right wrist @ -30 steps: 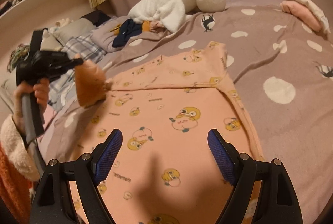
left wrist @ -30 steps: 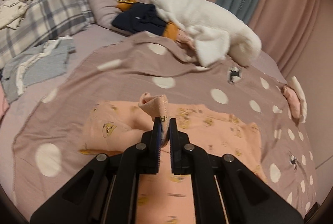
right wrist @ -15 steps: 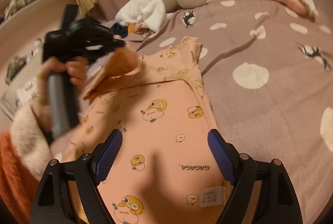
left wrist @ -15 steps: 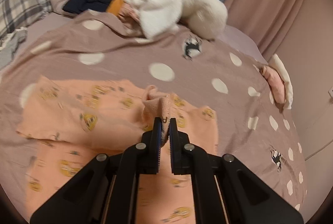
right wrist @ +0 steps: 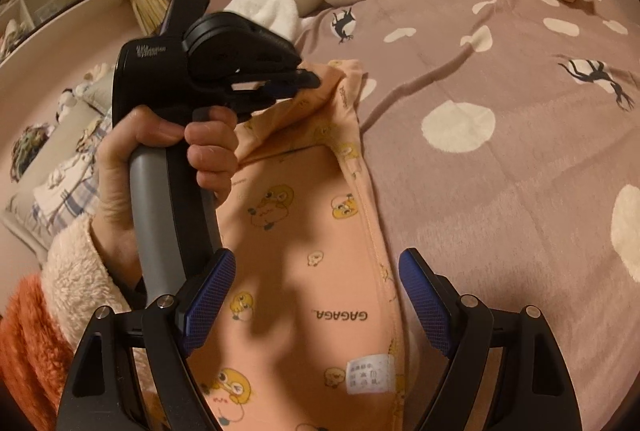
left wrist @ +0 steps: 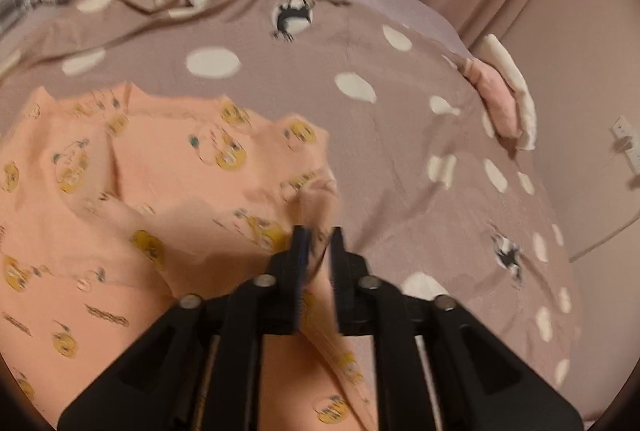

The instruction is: Fold small clothes

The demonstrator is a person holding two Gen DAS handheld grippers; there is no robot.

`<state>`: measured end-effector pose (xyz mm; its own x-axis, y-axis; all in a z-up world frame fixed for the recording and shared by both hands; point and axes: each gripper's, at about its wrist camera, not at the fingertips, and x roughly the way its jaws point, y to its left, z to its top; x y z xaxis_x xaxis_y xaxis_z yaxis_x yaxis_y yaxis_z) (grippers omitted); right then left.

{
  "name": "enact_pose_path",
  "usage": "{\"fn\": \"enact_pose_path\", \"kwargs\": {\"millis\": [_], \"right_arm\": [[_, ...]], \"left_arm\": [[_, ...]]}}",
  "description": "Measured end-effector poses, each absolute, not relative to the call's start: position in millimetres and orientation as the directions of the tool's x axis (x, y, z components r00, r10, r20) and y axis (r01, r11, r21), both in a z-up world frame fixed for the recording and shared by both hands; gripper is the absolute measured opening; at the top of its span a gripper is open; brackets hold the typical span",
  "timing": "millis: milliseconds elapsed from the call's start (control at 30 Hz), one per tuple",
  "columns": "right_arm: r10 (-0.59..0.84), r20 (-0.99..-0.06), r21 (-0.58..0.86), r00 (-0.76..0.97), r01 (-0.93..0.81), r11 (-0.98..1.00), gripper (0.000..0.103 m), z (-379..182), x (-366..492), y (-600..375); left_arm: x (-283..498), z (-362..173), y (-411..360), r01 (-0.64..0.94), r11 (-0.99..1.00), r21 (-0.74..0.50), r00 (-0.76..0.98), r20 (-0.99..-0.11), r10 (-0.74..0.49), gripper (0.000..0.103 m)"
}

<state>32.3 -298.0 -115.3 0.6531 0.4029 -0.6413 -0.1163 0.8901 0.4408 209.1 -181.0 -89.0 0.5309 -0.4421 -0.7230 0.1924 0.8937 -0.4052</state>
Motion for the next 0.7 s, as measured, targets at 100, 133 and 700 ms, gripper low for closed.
{"fn": "enact_pose_path", "kwargs": {"millis": [100,133,700], "right_arm": [[0.385,-0.647,0.41,0.658,-0.125,0.903,0.084,-112,30,-298],[0.381,-0.649,0.402,0.658,-0.127,0.907,0.084,-112,29,-299],[0.356,-0.701,0.383,0.618,-0.094,0.919,0.084,-124,26,-309]], "left_arm": [[204,-85,-181,0.229,0.849,-0.475,0.5,-0.691,-0.522,0.038],[201,-81,-181,0.233,0.836,-0.497,0.507,-0.672,-0.54,0.049],[139,-66,-142,0.307,0.935,-0.178,0.57,-0.752,-0.331,0.103]]}}
